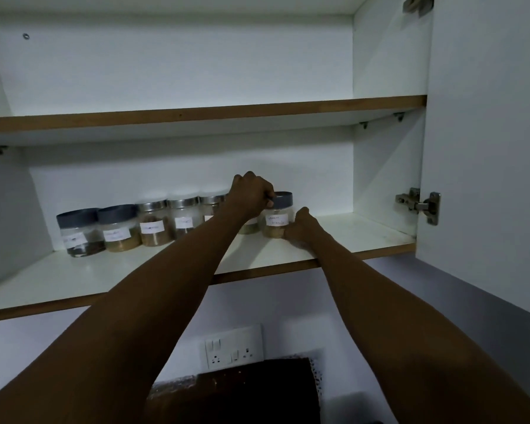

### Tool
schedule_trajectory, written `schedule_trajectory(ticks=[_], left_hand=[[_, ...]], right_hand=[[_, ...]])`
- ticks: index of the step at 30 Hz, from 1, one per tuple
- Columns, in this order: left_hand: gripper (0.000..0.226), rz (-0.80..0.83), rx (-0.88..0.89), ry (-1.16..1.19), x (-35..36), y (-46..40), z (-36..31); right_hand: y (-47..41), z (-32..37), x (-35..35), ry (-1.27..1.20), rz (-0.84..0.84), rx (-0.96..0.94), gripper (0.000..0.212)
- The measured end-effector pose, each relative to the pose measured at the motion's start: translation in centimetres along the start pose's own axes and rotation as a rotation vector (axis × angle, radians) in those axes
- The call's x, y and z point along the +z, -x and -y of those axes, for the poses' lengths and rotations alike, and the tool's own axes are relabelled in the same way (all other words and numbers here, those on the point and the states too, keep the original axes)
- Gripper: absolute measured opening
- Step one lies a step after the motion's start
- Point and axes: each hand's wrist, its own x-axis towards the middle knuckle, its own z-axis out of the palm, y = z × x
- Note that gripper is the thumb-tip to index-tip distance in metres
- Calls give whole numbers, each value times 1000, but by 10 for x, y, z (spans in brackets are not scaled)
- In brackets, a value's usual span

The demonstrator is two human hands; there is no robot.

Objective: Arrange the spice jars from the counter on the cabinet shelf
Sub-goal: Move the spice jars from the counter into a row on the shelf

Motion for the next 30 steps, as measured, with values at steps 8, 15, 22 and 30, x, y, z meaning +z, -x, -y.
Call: schedule_trajectory(ticks=[8,15,22,30], left_hand=[[22,6,-47,-26,24,-24,18],[19,-18,-66,-15,42,-34,22],[26,-48,-72,-39,56,-34,24],[70,69,37,-52,25,51,-27]], right_hand=[[-20,-2,14,-10,-194,-4,43],[-19,-3,15,21,-191,-66,30],[-17,-1,14,16,-182,-48,35],[9,12,25,264,-353,-58,48]])
